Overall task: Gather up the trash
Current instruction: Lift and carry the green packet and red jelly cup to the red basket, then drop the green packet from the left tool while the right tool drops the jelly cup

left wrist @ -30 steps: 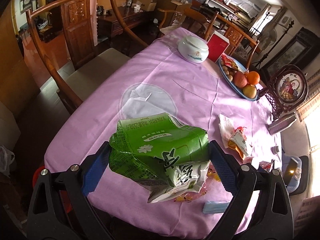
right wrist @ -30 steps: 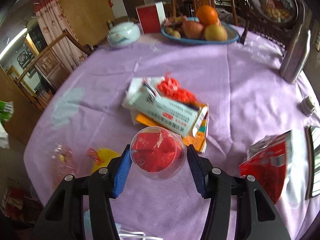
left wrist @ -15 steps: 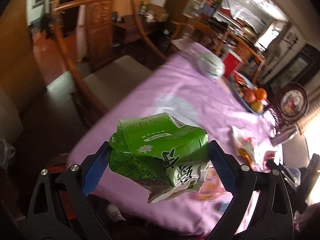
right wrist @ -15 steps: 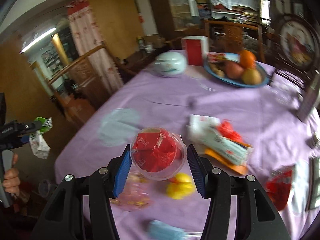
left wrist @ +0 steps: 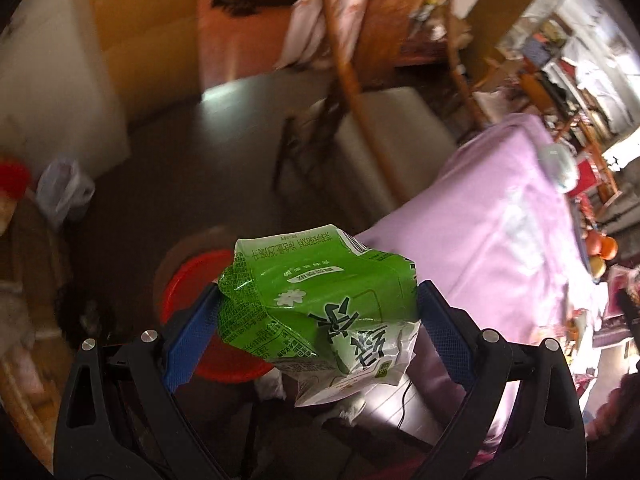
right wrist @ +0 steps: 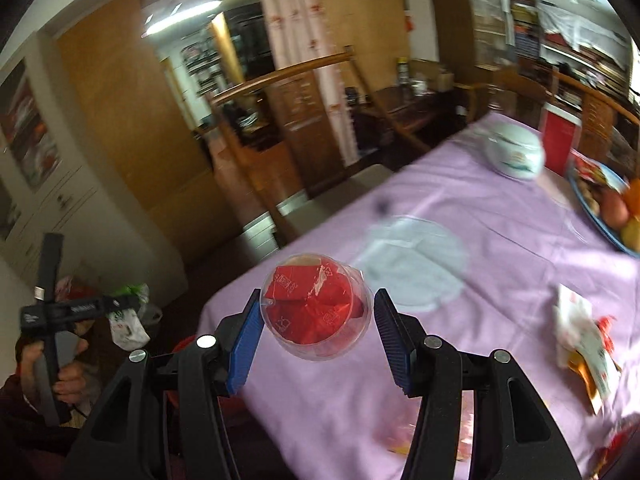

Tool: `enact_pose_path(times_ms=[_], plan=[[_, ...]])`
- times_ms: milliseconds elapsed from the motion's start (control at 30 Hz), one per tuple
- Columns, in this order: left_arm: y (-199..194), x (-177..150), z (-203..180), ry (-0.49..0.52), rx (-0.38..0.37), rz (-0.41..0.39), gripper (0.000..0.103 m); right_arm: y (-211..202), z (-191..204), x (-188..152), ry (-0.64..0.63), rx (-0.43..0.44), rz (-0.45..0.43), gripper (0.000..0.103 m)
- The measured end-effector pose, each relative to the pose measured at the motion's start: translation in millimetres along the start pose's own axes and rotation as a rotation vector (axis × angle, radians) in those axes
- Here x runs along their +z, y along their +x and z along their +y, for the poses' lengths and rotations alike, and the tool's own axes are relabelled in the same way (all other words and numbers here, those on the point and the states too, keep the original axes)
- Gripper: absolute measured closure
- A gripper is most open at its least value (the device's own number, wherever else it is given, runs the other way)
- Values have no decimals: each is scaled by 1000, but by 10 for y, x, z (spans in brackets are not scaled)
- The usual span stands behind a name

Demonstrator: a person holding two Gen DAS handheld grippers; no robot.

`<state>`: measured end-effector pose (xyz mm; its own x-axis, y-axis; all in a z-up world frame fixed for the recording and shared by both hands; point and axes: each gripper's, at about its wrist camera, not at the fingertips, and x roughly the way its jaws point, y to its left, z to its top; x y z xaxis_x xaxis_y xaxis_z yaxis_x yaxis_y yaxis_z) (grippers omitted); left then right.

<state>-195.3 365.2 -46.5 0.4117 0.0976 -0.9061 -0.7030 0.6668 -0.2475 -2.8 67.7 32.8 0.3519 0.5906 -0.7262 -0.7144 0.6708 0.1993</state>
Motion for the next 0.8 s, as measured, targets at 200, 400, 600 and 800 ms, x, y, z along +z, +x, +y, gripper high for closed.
enact_pose_path(times_ms=[200,400,600,800], plan=[[243,-107,391,-75,44,92,9,131,386,57,-66,23,47,48],[153,-141,656,-150,57,105,9,261,674,93,-125,71,83,48],[108,-193,827,-211,46,95,8,403,1016,113,-197,145,114,48],[128,-139,802,-189,55,86,8,399,1251,133,-255,173,106,48]])
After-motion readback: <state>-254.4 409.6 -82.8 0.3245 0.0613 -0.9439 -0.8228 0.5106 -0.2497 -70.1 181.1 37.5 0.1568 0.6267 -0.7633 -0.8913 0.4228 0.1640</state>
